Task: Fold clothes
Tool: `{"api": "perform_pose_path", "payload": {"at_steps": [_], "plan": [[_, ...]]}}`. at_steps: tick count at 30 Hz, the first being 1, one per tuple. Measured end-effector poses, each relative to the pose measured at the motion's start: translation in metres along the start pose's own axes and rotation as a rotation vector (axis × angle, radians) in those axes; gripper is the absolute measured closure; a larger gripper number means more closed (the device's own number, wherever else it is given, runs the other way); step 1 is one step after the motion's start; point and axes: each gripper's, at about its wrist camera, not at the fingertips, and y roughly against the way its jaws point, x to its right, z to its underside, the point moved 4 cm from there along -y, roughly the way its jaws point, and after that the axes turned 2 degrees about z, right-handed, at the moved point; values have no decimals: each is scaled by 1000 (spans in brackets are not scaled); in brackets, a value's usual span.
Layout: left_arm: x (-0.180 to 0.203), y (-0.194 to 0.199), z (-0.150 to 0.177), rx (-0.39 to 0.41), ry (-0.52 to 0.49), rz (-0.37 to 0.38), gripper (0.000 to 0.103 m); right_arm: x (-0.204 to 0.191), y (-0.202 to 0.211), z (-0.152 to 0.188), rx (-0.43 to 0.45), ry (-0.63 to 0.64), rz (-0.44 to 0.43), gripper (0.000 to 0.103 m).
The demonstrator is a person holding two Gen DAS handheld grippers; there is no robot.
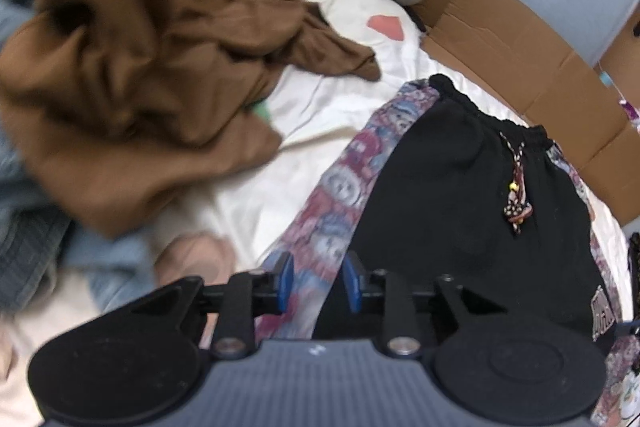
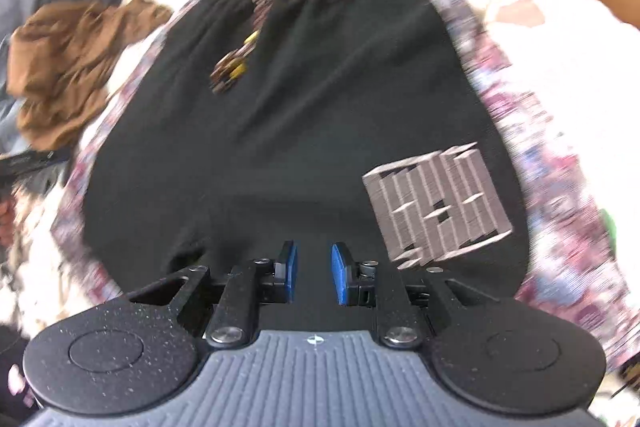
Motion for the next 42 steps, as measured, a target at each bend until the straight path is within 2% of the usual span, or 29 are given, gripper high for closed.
{"api": "perform_pose_path", "payload": {"at_steps": [2,7,17,22,28,39,40,42], "plan": [[7,-9,-9,1,-17,-5,71,14,0,-9,52,-20,20,82],[25,-32,-29,-6,-85,0,66,47,0,-27,153,-89,62,66],[28,-86,-55,-36,-155,-104,65,101,-16,-54,251,-77,169,65],[22,-103,-57,-51,-145,-103,65,133,-31,-65,286,-92,217,65],[22,-111,-51,-37,-159,-105,64,156,-48,-73,277,-119,221,65],[40,-112,-39,-51,-277,-110,67,143,-60,-84,254,-53,195,65],[40,-113,-40,-53,-276,-108,70,141,-62,-84,251,-41,195,65],[40,-112,-40,-57,-286,-112,85,138,-63,-84,246,-16,202,68]]}}
